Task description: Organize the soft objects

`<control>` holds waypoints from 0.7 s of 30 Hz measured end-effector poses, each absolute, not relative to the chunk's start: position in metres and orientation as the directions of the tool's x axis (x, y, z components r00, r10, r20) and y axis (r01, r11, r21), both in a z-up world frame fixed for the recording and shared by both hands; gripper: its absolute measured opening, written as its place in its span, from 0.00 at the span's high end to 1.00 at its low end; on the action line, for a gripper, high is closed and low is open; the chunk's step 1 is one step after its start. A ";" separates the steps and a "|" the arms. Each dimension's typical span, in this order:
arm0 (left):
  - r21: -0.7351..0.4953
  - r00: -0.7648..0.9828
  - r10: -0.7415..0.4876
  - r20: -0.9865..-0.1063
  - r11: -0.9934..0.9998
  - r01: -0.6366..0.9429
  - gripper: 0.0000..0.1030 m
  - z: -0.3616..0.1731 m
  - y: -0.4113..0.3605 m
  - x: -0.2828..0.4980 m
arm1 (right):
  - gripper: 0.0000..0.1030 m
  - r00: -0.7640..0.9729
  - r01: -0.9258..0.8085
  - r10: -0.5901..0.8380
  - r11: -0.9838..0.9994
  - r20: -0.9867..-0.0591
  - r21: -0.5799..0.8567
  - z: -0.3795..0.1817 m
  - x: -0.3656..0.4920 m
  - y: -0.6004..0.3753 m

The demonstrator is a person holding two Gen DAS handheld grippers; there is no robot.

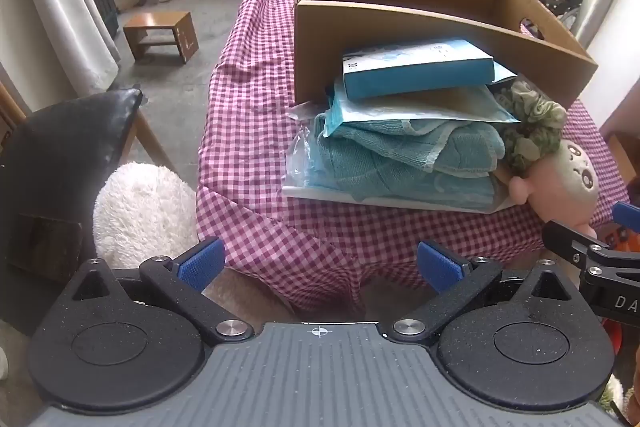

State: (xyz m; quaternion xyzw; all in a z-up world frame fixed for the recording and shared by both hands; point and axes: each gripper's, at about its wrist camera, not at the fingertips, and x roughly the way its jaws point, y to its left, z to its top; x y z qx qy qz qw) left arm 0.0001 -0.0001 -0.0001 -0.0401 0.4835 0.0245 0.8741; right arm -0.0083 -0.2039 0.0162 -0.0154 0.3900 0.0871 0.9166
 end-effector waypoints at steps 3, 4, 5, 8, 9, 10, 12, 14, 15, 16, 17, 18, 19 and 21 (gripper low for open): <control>-0.047 0.527 0.006 -0.850 0.995 -0.088 0.00 -0.001 0.000 0.000 | 0.00 0.682 -0.177 0.153 0.983 -0.716 0.041 0.015 -0.010 -0.199; -0.050 0.525 0.005 -0.851 0.995 -0.090 0.00 -0.001 0.001 0.000 | 0.00 0.681 -0.180 0.157 0.983 -0.715 0.045 0.015 -0.011 -0.198; -0.052 0.523 0.004 -0.852 0.994 -0.091 0.00 -0.001 0.001 0.000 | 0.00 0.681 -0.184 0.161 0.982 -0.714 0.047 0.015 -0.012 -0.197; -0.047 0.521 0.008 -0.854 0.995 -0.091 0.00 0.000 0.000 -0.002 | 0.00 0.682 -0.191 0.163 0.981 -0.713 0.042 0.019 -0.007 -0.204; -0.041 0.517 0.012 -0.856 0.995 -0.091 0.00 -0.004 0.000 0.002 | 0.00 0.682 -0.194 0.164 0.980 -0.713 0.040 0.020 -0.006 -0.205; -0.039 0.518 0.013 -0.855 0.995 -0.090 0.00 -0.004 0.000 0.001 | 0.00 0.684 -0.194 0.156 0.981 -0.713 0.028 0.022 -0.006 -0.205; -0.037 0.518 0.015 -0.855 0.995 -0.090 0.00 -0.004 -0.001 0.000 | 0.00 0.684 -0.195 0.149 0.981 -0.714 0.017 0.023 -0.004 -0.205; -0.036 0.519 0.016 -0.855 0.995 -0.090 0.00 -0.003 -0.001 -0.001 | 0.00 0.694 -0.197 0.140 0.980 -0.706 0.002 0.019 -0.010 -0.197; -0.035 0.519 0.017 -0.855 0.995 -0.090 0.00 -0.003 -0.001 -0.001 | 0.00 0.693 -0.198 0.142 0.980 -0.706 0.003 0.020 -0.010 -0.197; -0.035 0.518 0.017 -0.855 0.995 -0.091 0.00 -0.003 -0.001 -0.002 | 0.00 0.692 -0.199 0.144 0.980 -0.707 0.004 0.020 -0.009 -0.197; -0.035 0.516 0.017 -0.856 0.995 -0.091 0.00 -0.003 0.000 -0.002 | 0.00 0.692 -0.200 0.144 0.980 -0.707 0.004 0.020 -0.010 -0.197; -0.034 0.511 0.016 -0.860 0.995 -0.090 0.00 -0.004 0.001 0.003 | 0.00 0.692 -0.200 0.145 0.980 -0.708 0.005 0.020 -0.009 -0.198; -0.035 0.510 0.016 -0.860 0.995 -0.091 0.00 -0.005 0.001 0.003 | 0.00 0.692 -0.200 0.145 0.980 -0.707 0.006 0.020 -0.009 -0.198; -0.035 0.508 0.017 -0.861 0.995 -0.093 0.00 -0.005 0.002 0.004 | 0.00 0.692 -0.202 0.151 0.979 -0.706 0.011 0.021 -0.009 -0.199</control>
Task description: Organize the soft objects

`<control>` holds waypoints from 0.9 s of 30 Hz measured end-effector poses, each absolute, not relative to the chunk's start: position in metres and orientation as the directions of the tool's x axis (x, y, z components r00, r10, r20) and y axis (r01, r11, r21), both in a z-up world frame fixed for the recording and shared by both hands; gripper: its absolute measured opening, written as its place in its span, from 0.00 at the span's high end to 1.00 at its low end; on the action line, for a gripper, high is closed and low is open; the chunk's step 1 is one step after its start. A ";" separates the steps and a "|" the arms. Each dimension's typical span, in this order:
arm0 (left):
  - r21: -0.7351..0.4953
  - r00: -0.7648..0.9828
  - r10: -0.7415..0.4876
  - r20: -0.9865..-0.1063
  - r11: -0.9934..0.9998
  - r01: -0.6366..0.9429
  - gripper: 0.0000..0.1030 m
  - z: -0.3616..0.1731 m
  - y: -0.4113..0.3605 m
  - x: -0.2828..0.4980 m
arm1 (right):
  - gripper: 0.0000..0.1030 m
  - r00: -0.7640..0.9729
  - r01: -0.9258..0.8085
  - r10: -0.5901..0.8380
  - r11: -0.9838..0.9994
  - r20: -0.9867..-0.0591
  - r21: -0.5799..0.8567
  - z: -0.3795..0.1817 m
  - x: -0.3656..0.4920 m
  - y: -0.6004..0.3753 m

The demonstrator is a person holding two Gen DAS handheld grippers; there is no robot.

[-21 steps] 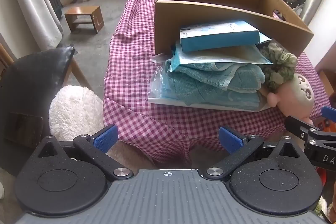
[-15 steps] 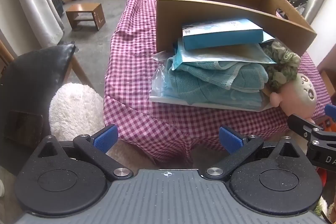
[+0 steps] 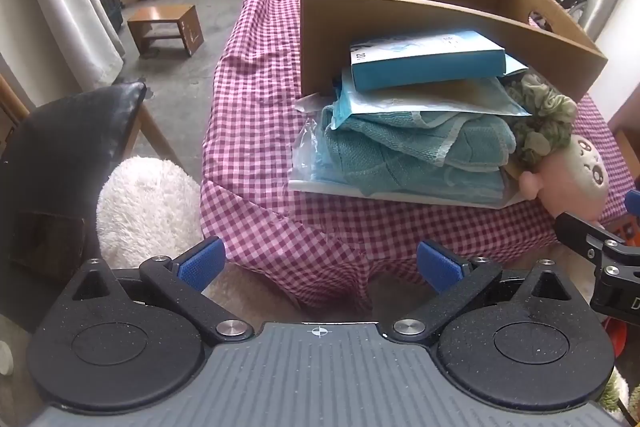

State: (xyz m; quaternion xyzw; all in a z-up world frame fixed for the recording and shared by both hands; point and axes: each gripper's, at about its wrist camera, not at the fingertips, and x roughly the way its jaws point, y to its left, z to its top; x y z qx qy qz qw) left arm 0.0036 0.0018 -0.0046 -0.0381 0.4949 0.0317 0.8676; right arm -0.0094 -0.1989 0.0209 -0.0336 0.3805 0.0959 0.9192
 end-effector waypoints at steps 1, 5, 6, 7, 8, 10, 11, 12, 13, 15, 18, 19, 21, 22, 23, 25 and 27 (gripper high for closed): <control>-0.034 0.508 0.018 -0.861 0.995 -0.092 0.00 -0.005 0.002 0.004 | 0.00 0.692 -0.202 0.152 0.979 -0.706 0.012 0.021 -0.010 -0.199; -0.028 0.509 0.022 -0.861 0.996 -0.090 0.00 -0.004 0.000 0.003 | 0.00 0.689 -0.204 0.156 0.979 -0.708 0.017 0.020 -0.009 -0.199; -0.028 0.508 0.022 -0.861 0.995 -0.091 0.00 -0.004 0.000 0.003 | 0.00 0.689 -0.203 0.156 0.979 -0.708 0.018 0.020 -0.009 -0.199; -0.029 0.507 0.022 -0.862 0.995 -0.091 0.00 -0.004 0.001 0.003 | 0.00 0.689 -0.203 0.156 0.979 -0.708 0.018 0.020 -0.009 -0.199; -0.030 0.507 0.021 -0.862 0.995 -0.092 0.00 -0.005 0.001 0.003 | 0.00 0.689 -0.204 0.156 0.979 -0.708 0.017 0.020 -0.009 -0.199; -0.029 0.507 0.022 -0.862 0.995 -0.093 0.00 -0.004 0.002 0.003 | 0.00 0.689 -0.203 0.156 0.979 -0.708 0.018 0.020 -0.009 -0.199; -0.029 0.507 0.023 -0.862 0.995 -0.094 0.00 -0.004 0.002 0.003 | 0.00 0.688 -0.203 0.156 0.979 -0.709 0.019 0.020 -0.008 -0.199; -0.028 0.507 0.024 -0.862 0.995 -0.096 0.00 -0.004 0.002 0.003 | 0.00 0.686 -0.203 0.158 0.979 -0.710 0.022 0.020 -0.008 -0.200; -0.028 0.507 0.025 -0.861 0.995 -0.097 0.00 -0.004 0.003 0.003 | 0.00 0.686 -0.204 0.159 0.979 -0.710 0.023 0.020 -0.008 -0.199; -0.027 0.509 0.028 -0.861 0.995 -0.100 0.00 -0.003 0.003 0.004 | 0.00 0.685 -0.205 0.158 0.979 -0.711 0.020 0.020 -0.007 -0.198; -0.024 0.509 0.030 -0.860 0.995 -0.100 0.00 -0.003 0.003 0.004 | 0.00 0.685 -0.207 0.160 0.978 -0.711 0.022 0.020 -0.006 -0.198; -0.023 0.509 0.031 -0.860 0.995 -0.099 0.00 -0.003 0.003 0.004 | 0.00 0.686 -0.207 0.160 0.978 -0.710 0.021 0.020 -0.007 -0.198; -0.021 0.509 0.032 -0.860 0.995 -0.098 0.00 -0.003 0.003 0.004 | 0.00 0.686 -0.209 0.161 0.978 -0.710 0.020 0.021 -0.007 -0.198; -0.021 0.509 0.032 -0.860 0.995 -0.098 0.00 -0.003 0.003 0.004 | 0.00 0.686 -0.210 0.162 0.977 -0.709 0.019 0.021 -0.007 -0.197; -0.021 0.509 0.032 -0.860 0.995 -0.098 0.00 -0.003 0.003 0.004 | 0.00 0.686 -0.211 0.163 0.977 -0.709 0.020 0.021 -0.007 -0.198; -0.018 0.510 0.035 -0.860 0.995 -0.098 0.00 -0.003 0.002 0.005 | 0.00 0.685 -0.213 0.164 0.977 -0.710 0.020 0.021 -0.006 -0.198; -0.015 0.510 0.036 -0.860 0.995 -0.097 0.00 -0.003 0.002 0.005 | 0.00 0.684 -0.213 0.165 0.977 -0.710 0.022 0.021 -0.006 -0.198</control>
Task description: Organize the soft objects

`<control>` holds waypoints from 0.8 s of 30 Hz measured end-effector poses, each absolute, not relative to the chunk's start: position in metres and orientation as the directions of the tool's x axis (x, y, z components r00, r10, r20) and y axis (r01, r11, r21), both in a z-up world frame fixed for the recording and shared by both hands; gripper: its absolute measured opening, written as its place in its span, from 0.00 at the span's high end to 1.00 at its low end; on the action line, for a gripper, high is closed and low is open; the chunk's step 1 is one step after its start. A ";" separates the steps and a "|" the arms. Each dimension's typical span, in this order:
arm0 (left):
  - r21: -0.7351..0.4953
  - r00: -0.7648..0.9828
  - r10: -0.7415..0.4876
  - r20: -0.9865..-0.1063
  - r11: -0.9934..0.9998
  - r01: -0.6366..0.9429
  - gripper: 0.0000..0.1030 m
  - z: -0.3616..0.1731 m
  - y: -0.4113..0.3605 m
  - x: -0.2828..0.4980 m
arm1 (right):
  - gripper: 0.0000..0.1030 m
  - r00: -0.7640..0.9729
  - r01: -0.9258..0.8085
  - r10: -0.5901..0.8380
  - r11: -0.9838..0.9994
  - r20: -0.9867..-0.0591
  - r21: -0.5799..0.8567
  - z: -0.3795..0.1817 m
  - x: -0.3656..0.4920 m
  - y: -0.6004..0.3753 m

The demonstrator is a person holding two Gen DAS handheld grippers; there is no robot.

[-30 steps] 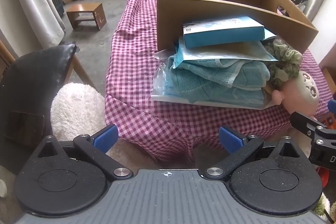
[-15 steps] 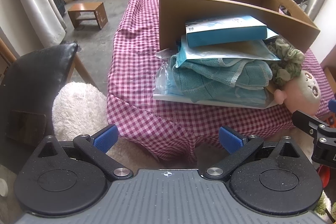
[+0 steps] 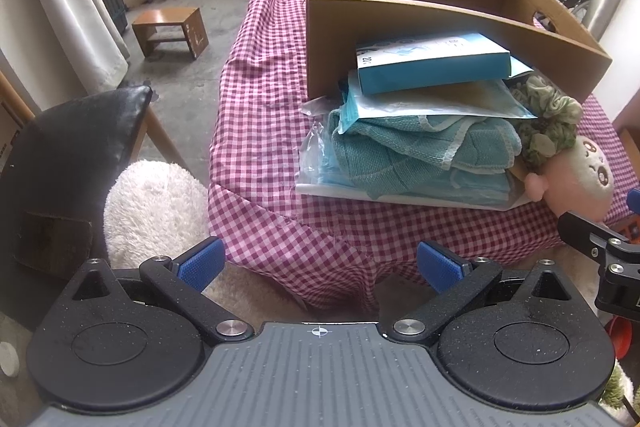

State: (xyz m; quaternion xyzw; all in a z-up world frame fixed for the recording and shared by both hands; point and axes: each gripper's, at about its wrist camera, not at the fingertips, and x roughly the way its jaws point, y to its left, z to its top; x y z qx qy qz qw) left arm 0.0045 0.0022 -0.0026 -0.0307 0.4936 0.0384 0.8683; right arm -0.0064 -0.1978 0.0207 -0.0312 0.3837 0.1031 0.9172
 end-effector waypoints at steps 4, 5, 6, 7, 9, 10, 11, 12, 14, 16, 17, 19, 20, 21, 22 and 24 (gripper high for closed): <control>-0.014 0.509 0.038 -0.860 0.995 -0.097 0.00 -0.003 0.003 0.005 | 0.00 0.685 -0.215 0.167 0.976 -0.710 0.022 0.021 -0.006 -0.198; -0.014 0.508 0.038 -0.860 0.995 -0.098 0.00 -0.003 0.004 0.005 | 0.00 0.685 -0.216 0.167 0.976 -0.709 0.022 0.020 -0.006 -0.198; -0.013 0.509 0.039 -0.860 0.995 -0.098 0.00 -0.002 0.004 0.004 | 0.00 0.684 -0.216 0.168 0.976 -0.710 0.022 0.020 -0.006 -0.198; -0.011 0.509 0.040 -0.860 0.995 -0.098 0.00 -0.002 0.003 0.004 | 0.00 0.684 -0.216 0.168 0.976 -0.710 0.022 0.020 -0.006 -0.198; -0.008 0.510 0.043 -0.859 0.995 -0.097 0.00 -0.002 0.003 0.004 | 0.00 0.683 -0.218 0.171 0.976 -0.710 0.024 0.020 -0.006 -0.198; -0.007 0.510 0.044 -0.859 0.995 -0.096 0.00 -0.003 0.003 0.003 | 0.00 0.683 -0.219 0.171 0.975 -0.710 0.025 0.020 -0.006 -0.198; -0.006 0.509 0.044 -0.860 0.995 -0.096 0.00 -0.002 0.003 0.003 | 0.00 0.683 -0.219 0.172 0.975 -0.709 0.025 0.020 -0.006 -0.198; -0.005 0.509 0.044 -0.860 0.995 -0.096 0.00 -0.002 0.003 0.004 | 0.00 0.684 -0.219 0.172 0.975 -0.709 0.025 0.020 -0.007 -0.198; -0.005 0.509 0.045 -0.860 0.995 -0.096 0.00 -0.002 0.003 0.004 | 0.00 0.685 -0.218 0.172 0.976 -0.708 0.026 0.020 -0.007 -0.198; -0.004 0.508 0.046 -0.860 0.995 -0.096 0.00 -0.003 0.003 0.004 | 0.00 0.684 -0.217 0.172 0.976 -0.709 0.027 0.020 -0.007 -0.198; -0.003 0.508 0.046 -0.860 0.995 -0.096 0.00 -0.003 0.002 0.004 | 0.00 0.684 -0.217 0.172 0.976 -0.709 0.028 0.020 -0.007 -0.198; -0.003 0.507 0.046 -0.861 0.995 -0.096 0.00 -0.003 0.003 0.004 | 0.00 0.683 -0.215 0.172 0.976 -0.710 0.028 0.019 -0.007 -0.199; -0.003 0.506 0.047 -0.861 0.995 -0.096 0.00 -0.003 0.003 0.004 | 0.00 0.684 -0.216 0.172 0.976 -0.709 0.028 0.019 -0.007 -0.199; -0.003 0.507 0.047 -0.861 0.995 -0.096 0.00 -0.003 0.003 0.004 | 0.00 0.684 -0.216 0.172 0.976 -0.709 0.028 0.019 -0.007 -0.199; -0.002 0.506 0.047 -0.861 0.995 -0.097 0.00 -0.003 0.003 0.003 | 0.00 0.684 -0.216 0.172 0.976 -0.709 0.028 0.019 -0.007 -0.199; -0.001 0.505 0.048 -0.862 0.995 -0.098 0.00 -0.004 0.003 0.003 | 0.00 0.684 -0.216 0.172 0.976 -0.709 0.028 0.019 -0.007 -0.199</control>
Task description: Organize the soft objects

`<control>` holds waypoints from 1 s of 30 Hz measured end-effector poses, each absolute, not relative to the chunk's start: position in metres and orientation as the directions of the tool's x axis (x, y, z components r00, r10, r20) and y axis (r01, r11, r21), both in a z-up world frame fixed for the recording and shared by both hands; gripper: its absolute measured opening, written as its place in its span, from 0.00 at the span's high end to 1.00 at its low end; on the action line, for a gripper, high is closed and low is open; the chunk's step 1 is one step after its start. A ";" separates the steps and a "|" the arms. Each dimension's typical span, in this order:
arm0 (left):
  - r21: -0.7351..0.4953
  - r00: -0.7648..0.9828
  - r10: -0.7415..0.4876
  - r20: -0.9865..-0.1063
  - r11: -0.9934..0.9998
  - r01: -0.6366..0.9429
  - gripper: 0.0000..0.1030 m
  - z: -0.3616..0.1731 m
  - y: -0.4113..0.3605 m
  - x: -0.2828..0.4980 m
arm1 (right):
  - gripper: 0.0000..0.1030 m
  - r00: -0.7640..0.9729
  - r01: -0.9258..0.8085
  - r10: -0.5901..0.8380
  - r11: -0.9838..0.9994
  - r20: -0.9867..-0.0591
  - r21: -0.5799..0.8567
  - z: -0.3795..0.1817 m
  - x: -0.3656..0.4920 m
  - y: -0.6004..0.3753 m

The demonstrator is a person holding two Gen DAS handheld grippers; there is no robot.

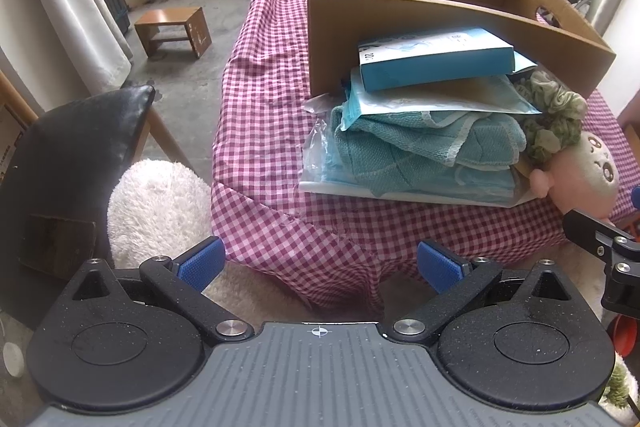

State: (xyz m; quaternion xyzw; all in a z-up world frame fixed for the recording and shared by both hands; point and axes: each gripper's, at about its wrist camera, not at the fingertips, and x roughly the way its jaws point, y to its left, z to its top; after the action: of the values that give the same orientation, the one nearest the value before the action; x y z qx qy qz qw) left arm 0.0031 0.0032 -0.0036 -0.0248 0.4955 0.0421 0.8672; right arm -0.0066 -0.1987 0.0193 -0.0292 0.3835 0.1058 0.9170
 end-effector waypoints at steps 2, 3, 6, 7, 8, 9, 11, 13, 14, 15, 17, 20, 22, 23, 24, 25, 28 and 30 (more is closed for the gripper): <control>-0.001 0.505 0.048 -0.862 0.995 -0.097 0.00 -0.004 0.003 0.003 | 0.00 0.683 -0.216 0.172 0.976 -0.710 0.028 0.019 -0.007 -0.199; -0.001 0.505 0.049 -0.862 0.995 -0.097 0.00 -0.004 0.003 0.003 | 0.00 0.683 -0.216 0.172 0.976 -0.710 0.029 0.019 -0.007 -0.199; -0.001 0.505 0.049 -0.862 0.995 -0.097 0.00 -0.004 0.003 0.003 | 0.00 0.684 -0.215 0.171 0.976 -0.709 0.027 0.019 -0.007 -0.199; -0.001 0.505 0.048 -0.862 0.995 -0.097 0.00 -0.004 0.003 0.003 | 0.00 0.684 -0.215 0.170 0.976 -0.709 0.027 0.019 -0.007 -0.199; -0.001 0.504 0.049 -0.862 0.995 -0.097 0.00 -0.004 0.003 0.003 | 0.00 0.684 -0.215 0.170 0.976 -0.709 0.026 0.019 -0.007 -0.199; -0.001 0.505 0.049 -0.862 0.995 -0.097 0.00 -0.004 0.004 0.002 | 0.00 0.684 -0.215 0.170 0.976 -0.709 0.027 0.019 -0.007 -0.199; 0.000 0.504 0.049 -0.862 0.995 -0.097 0.00 -0.004 0.004 0.003 | 0.00 0.684 -0.215 0.170 0.976 -0.709 0.027 0.019 -0.007 -0.199; 0.000 0.504 0.048 -0.863 0.995 -0.097 0.00 -0.004 0.003 0.003 | 0.00 0.684 -0.215 0.171 0.976 -0.710 0.027 0.019 -0.007 -0.199; -0.001 0.503 0.048 -0.863 0.995 -0.097 0.00 -0.004 0.003 0.003 | 0.00 0.683 -0.215 0.171 0.976 -0.710 0.027 0.019 -0.007 -0.198; -0.001 0.502 0.048 -0.863 0.995 -0.097 0.00 -0.005 0.003 0.003 | 0.00 0.682 -0.215 0.170 0.976 -0.711 0.026 0.019 -0.007 -0.199; -0.002 0.501 0.048 -0.864 0.995 -0.098 0.00 -0.005 0.004 0.002 | 0.00 0.683 -0.213 0.167 0.977 -0.712 0.025 0.019 -0.007 -0.200; -0.003 0.500 0.047 -0.865 0.995 -0.099 0.00 -0.005 0.004 0.003 | 0.00 0.688 -0.210 0.161 0.978 -0.708 0.019 0.019 -0.008 -0.200; -0.007 0.501 0.044 -0.864 0.995 -0.099 0.00 -0.005 0.004 0.004 | 0.00 0.695 -0.207 0.155 0.978 -0.702 0.011 0.020 -0.008 -0.199; -0.009 0.503 0.042 -0.863 0.995 -0.099 0.00 -0.005 0.005 0.004 | 0.00 0.698 -0.208 0.155 0.978 -0.699 0.009 0.021 -0.009 -0.198; -0.014 0.507 0.038 -0.861 0.995 -0.098 0.00 -0.004 0.005 0.005 | 0.00 0.702 -0.209 0.156 0.978 -0.695 0.009 0.021 -0.009 -0.198; -0.020 0.512 0.032 -0.858 0.995 -0.096 0.00 -0.004 0.006 0.005 | 0.00 0.706 -0.210 0.158 0.978 -0.690 0.009 0.022 -0.010 -0.197; -0.039 0.534 0.016 -0.845 0.995 -0.092 0.00 0.000 0.009 0.006 | 0.00 0.716 -0.220 0.173 0.975 -0.676 0.016 0.024 -0.011 -0.196; -0.052 0.557 0.008 -0.830 0.994 -0.091 0.00 0.003 0.012 0.006 | 0.00 0.718 -0.224 0.176 0.974 -0.673 0.016 0.024 -0.010 -0.195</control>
State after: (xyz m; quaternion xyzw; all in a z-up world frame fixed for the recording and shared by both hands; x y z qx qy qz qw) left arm 0.0064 0.0118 0.0025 -0.0444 0.4697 0.0282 0.8812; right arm -0.0102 -0.1948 0.0244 -0.0336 0.3596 0.1081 0.9262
